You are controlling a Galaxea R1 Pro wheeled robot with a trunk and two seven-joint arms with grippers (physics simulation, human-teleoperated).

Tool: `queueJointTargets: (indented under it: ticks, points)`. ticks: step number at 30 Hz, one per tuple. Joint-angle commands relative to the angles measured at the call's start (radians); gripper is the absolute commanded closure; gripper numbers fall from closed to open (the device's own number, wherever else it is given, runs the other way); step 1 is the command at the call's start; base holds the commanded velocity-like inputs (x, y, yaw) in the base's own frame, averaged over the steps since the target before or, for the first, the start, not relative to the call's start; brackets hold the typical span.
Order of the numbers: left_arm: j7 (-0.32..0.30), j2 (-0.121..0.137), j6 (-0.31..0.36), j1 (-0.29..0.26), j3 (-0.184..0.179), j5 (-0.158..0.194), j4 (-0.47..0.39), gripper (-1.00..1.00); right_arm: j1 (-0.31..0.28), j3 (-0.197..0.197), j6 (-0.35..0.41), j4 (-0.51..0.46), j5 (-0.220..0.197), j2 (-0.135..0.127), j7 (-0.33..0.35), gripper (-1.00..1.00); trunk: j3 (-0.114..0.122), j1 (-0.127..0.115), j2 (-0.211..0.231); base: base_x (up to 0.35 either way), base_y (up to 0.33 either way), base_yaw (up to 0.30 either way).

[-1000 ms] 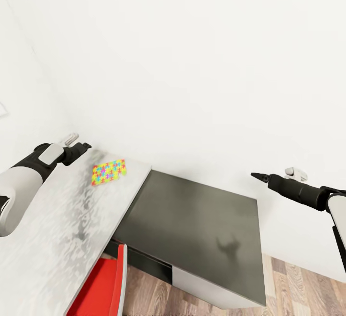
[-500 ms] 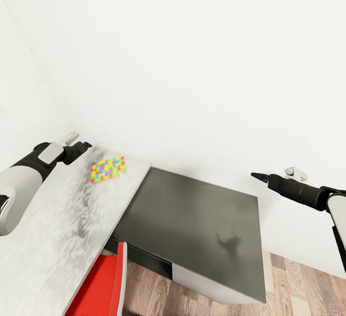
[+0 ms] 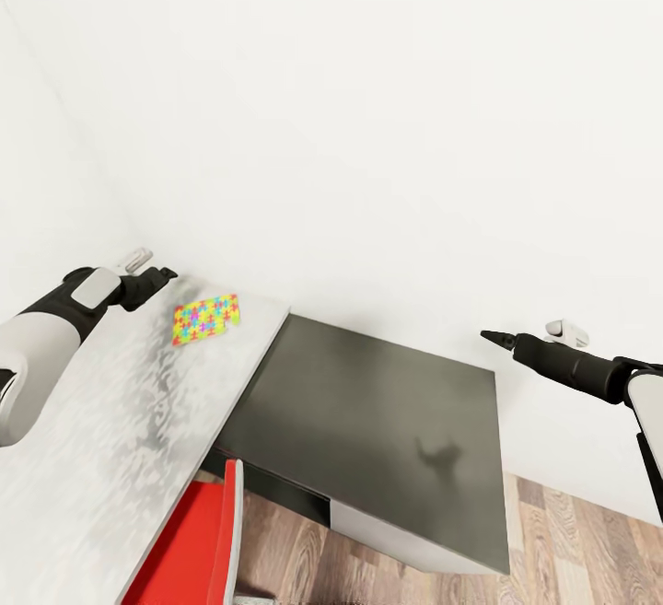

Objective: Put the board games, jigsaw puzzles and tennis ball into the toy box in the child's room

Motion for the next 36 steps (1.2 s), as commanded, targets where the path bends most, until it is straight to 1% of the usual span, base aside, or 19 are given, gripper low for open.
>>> queueJointTargets:
  ticks: [1,14,23,31,36]
  points:
    - [0.007,0.001,0.006,-0.001,-0.007,0.011,-0.002,-1.0,-0.001,-0.001,0.005,-0.001,-0.002,0.0,-0.001,-1.0,-0.003,0.0,-0.002,0.0,0.0,0.0]
    - [-0.015,0.003,0.015,-0.005,-0.006,0.011,-0.002,-1.0,-0.001,-0.001,0.005,-0.001,-0.002,-0.001,-0.001,-1.0,-0.025,0.0,-0.002,0.0,0.0,0.0]
    - [-0.018,0.004,0.022,-0.004,-0.007,0.011,-0.001,-1.0,-0.001,-0.001,0.005,-0.001,-0.002,-0.003,-0.001,-1.0,-0.039,0.0,-0.002,0.0,0.0,0.0]
    - [-0.024,0.005,0.023,-0.003,-0.007,0.01,-0.001,-1.0,-0.001,-0.002,0.005,-0.001,-0.004,-0.019,0.0,-1.0,-0.053,0.0,-0.002,0.0,0.0,0.0]
    - [-0.027,0.005,0.023,-0.002,-0.007,0.008,-0.001,-1.0,-0.001,-0.001,0.005,-0.001,-0.004,-0.023,0.0,-1.0,-0.061,0.0,-0.002,0.0,0.0,0.0]
